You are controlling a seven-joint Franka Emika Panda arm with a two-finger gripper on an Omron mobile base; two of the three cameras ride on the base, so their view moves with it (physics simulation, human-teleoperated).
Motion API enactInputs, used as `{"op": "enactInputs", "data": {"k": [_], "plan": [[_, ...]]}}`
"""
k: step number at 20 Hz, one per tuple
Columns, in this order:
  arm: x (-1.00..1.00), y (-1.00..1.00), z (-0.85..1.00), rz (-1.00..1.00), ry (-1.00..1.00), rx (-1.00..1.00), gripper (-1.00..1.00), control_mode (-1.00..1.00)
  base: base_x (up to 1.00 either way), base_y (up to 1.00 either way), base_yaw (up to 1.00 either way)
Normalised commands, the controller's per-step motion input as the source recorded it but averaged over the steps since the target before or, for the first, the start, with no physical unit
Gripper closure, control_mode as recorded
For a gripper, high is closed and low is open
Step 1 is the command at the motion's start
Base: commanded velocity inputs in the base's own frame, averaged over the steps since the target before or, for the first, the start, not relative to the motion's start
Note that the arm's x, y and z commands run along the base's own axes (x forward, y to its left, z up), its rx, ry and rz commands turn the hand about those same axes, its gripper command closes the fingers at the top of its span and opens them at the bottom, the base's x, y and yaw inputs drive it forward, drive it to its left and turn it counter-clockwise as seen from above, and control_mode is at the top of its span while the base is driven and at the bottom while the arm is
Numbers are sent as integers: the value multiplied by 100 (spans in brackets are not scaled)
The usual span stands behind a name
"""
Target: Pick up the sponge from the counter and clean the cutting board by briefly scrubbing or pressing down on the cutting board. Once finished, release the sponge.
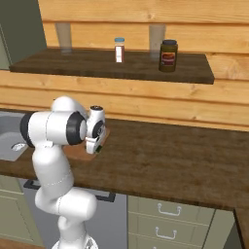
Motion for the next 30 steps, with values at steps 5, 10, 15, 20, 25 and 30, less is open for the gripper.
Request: {"op": "enactInputs", "data": {"k": [5,10,15,20,25,30], "plan": [[44,0,-8,-4,-2,0,100,-100,0,0,0],[50,0,-42,-3,-13,0,100,-100,0,0,0],[48,0,-34,-3,-19,0,100,-100,0,0,0],[51,0,-37,-4,-20,0,100,-100,0,0,0],[59,0,-40,-5,-22,0,100,-100,0,0,0],[54,6,-39,-7,-19,0,100,-100,0,0,0]]}}
